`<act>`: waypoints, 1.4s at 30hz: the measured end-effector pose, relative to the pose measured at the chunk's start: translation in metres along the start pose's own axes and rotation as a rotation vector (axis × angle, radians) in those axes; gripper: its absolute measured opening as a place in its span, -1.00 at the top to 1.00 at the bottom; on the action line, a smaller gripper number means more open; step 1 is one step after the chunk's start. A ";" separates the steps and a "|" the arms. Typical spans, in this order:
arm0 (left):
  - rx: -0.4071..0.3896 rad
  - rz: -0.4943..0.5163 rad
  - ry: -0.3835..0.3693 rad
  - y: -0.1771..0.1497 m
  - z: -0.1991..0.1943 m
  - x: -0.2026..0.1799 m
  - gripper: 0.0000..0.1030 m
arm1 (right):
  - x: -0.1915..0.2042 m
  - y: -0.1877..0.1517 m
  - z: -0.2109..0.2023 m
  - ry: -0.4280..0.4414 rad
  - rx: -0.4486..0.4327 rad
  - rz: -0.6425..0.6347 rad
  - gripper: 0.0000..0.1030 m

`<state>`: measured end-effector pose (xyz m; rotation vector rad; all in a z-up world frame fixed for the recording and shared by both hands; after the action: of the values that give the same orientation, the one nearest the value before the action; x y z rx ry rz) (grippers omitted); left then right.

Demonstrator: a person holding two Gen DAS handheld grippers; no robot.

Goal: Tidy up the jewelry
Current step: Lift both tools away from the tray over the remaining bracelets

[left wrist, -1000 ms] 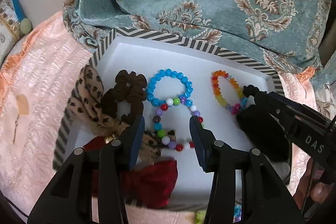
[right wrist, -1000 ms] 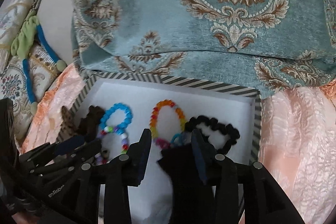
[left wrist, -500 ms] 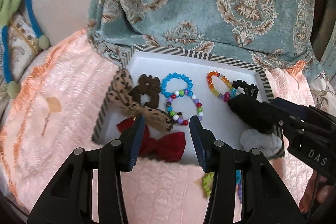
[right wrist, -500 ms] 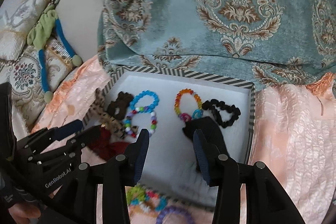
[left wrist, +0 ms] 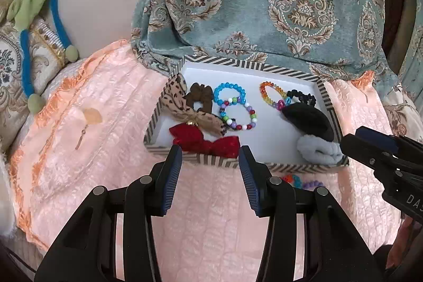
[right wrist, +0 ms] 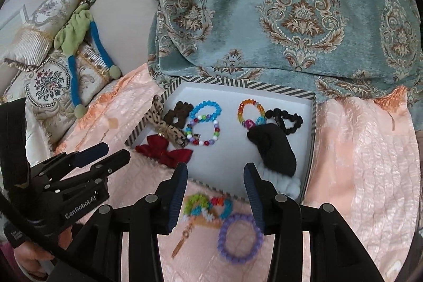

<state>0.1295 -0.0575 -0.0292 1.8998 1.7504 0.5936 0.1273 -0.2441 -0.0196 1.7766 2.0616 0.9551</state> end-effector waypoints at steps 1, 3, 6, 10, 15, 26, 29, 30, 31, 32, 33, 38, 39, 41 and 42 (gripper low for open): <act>-0.001 -0.003 0.000 -0.003 -0.003 0.001 0.14 | 0.001 -0.003 -0.002 0.001 -0.001 0.000 0.18; 0.000 -0.005 0.000 -0.008 -0.008 0.004 0.14 | 0.002 -0.009 -0.007 0.003 0.000 0.002 0.18; 0.007 -0.021 -0.014 -0.015 -0.015 0.010 0.14 | 0.001 -0.019 -0.011 -0.004 0.005 0.002 0.18; 0.025 -0.071 -0.050 -0.024 -0.021 0.025 0.08 | -0.006 -0.037 -0.014 -0.011 0.020 0.016 0.17; 0.054 -0.125 -0.077 -0.037 -0.021 0.038 -0.01 | -0.020 -0.058 -0.004 -0.017 0.062 0.048 0.17; 0.110 -0.128 -0.076 -0.054 -0.005 0.034 -0.01 | -0.045 -0.083 0.037 -0.062 0.141 0.090 0.17; 0.121 -0.124 -0.077 -0.056 0.000 0.032 -0.01 | -0.044 -0.083 0.049 -0.076 0.152 0.072 0.17; 0.126 -0.122 -0.077 -0.057 0.001 0.031 -0.01 | -0.043 -0.083 0.053 -0.080 0.154 0.068 0.17; 0.129 -0.120 -0.078 -0.057 0.002 0.030 -0.01 | -0.042 -0.083 0.059 -0.088 0.160 0.062 0.17; 0.132 -0.120 -0.079 -0.058 0.003 0.029 -0.01 | -0.042 -0.084 0.063 -0.095 0.163 0.058 0.18; 0.135 -0.119 -0.080 -0.058 0.004 0.028 -0.01 | -0.042 -0.084 0.066 -0.102 0.164 0.053 0.29; 0.159 -0.120 -0.089 -0.060 0.012 0.026 -0.01 | -0.041 -0.085 0.068 -0.166 0.147 -0.003 0.72; 0.165 -0.120 -0.092 -0.060 0.015 0.024 -0.01 | -0.045 -0.086 0.066 -0.160 0.148 0.005 0.79; 0.177 -0.124 -0.106 -0.059 0.019 0.021 -0.01 | -0.049 -0.087 0.061 -0.144 0.153 0.021 0.79; 0.189 -0.131 -0.122 -0.059 0.022 0.019 -0.01 | -0.052 -0.089 0.058 -0.148 0.155 0.021 0.80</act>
<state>0.0988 -0.0360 -0.0834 1.8821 1.8890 0.2667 0.1031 -0.2792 -0.1301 1.8858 2.0765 0.6630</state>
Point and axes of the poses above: each gripper's, at about its wrist camera, not at the fingertips, and z roughly the way its jaws point, x to its left, y to its top, the point moved 1 cm from there along z, roughly the way its jaws point, and after that the axes turned 4 degrees about x, right-handed, at the moved point
